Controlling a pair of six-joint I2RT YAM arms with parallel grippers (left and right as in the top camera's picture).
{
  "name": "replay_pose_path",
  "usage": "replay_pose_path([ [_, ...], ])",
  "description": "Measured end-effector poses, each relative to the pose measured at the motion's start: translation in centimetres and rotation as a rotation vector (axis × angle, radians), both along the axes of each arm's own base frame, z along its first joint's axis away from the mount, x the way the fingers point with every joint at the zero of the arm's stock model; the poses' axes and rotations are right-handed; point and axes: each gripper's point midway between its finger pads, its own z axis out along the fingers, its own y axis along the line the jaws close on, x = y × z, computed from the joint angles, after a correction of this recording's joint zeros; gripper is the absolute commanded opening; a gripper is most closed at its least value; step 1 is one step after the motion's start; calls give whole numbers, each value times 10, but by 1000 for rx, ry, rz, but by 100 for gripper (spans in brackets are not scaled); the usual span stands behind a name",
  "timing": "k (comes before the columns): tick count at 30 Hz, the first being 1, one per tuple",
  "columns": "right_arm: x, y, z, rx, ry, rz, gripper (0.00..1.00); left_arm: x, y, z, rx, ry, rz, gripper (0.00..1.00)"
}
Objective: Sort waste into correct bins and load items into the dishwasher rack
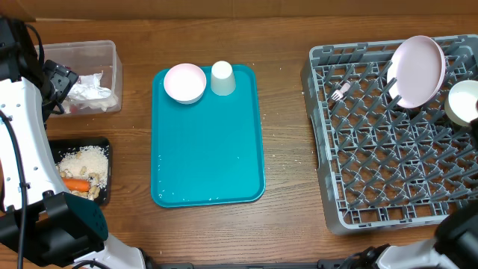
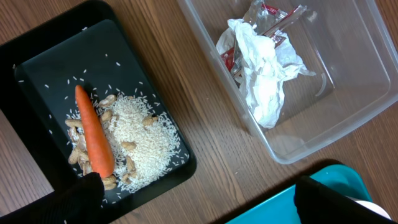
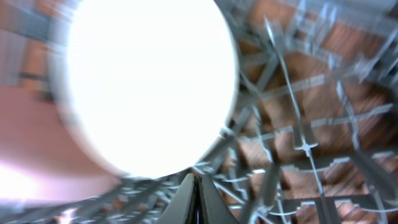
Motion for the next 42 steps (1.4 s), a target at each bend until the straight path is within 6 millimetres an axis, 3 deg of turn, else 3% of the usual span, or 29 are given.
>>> replay_pose_path([
  [3, 5, -3, 56, -113, -118, 1, 4, 0, 0, 0, 0, 0, 0, 100],
  [5, 7, -4, 81, -168, -174, 4, 4, 0, 0, 0, 0, 0, 0, 100],
  [8, 10, -7, 90, -193, -198, 5, 4, 0, 0, 0, 0, 0, 0, 100],
  [12, 18, -16, 57, -139, -149, 4, 4, 0, 0, 0, 0, 0, 0, 100],
  [16, 27, -24, 3, -54, -70, 5, 4, 0, 0, 0, 0, 0, 0, 100],
  [21, 26, -16, -59, 65, 40, 14, 4, 0, 0, 0, 0, 0, 0, 100],
  [42, 17, -6, -72, 81, 108, 15, 4, 0, 0, 0, 0, 0, 0, 100],
])
